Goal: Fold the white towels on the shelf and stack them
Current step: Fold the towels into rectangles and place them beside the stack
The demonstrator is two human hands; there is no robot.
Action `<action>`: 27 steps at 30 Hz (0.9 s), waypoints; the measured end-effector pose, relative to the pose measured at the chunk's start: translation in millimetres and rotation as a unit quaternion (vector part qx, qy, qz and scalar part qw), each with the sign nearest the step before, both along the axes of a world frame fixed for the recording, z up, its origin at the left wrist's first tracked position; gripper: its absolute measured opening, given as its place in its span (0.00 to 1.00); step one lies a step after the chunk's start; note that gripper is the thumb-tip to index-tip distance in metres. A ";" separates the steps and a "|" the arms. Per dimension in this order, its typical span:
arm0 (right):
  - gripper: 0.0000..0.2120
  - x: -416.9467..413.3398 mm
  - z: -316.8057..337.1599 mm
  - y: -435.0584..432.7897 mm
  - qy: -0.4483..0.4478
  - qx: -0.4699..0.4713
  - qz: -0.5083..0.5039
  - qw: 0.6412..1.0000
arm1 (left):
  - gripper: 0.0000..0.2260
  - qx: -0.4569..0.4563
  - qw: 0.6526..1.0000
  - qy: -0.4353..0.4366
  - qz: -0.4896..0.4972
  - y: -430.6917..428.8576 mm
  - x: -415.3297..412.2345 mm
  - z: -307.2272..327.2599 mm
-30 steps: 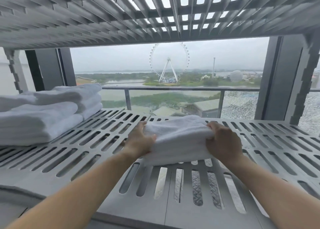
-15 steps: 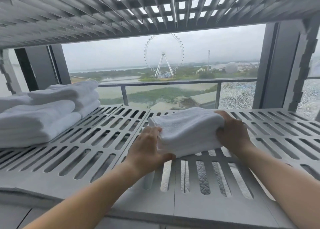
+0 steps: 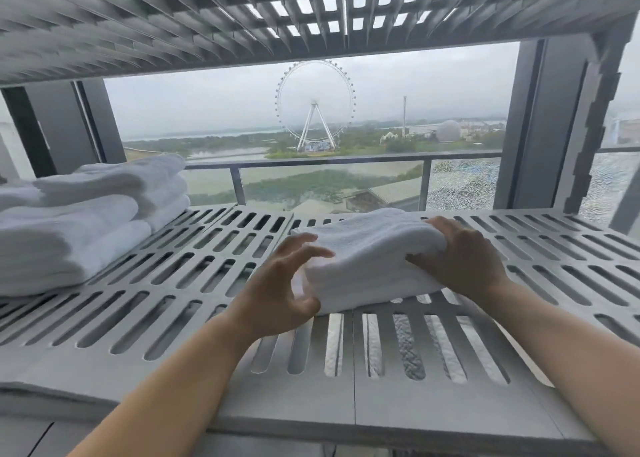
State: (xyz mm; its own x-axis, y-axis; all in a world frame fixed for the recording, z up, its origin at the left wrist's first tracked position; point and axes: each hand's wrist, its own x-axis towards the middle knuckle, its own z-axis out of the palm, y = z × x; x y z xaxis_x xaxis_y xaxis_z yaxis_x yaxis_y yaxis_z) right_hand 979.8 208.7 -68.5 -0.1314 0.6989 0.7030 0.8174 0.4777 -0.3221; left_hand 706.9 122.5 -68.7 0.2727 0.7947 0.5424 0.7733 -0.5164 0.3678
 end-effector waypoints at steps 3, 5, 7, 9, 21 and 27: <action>0.28 -1.4 1.4 -1.6 -0.009 -0.005 -0.001 1.000 | 0.26 -0.022 1.000 0.009 -0.019 1.0 3.0 -1.0; 0.31 -3.8 3.2 -2.5 -0.018 0.022 0.009 1.000 | 0.26 -0.018 1.000 -0.003 -0.025 3.5 4.8 -2.1; 0.31 -8.1 5.0 -2.8 -0.050 0.061 0.055 0.995 | 0.25 -0.008 0.999 -0.019 -0.031 4.5 3.9 -2.2; 0.29 -11.9 5.0 -2.4 -0.092 0.093 0.104 0.986 | 0.24 -0.004 0.998 -0.054 -0.030 3.5 2.9 -2.5; 0.18 -13.6 0.5 -2.3 -0.087 0.094 0.122 0.984 | 0.22 0.012 0.994 -0.102 -0.025 0.8 7.2 -1.7; 0.19 -17.9 -5.9 -2.1 -0.111 0.114 0.116 0.980 | 0.25 0.035 0.998 -0.042 0.002 1.5 8.0 -1.4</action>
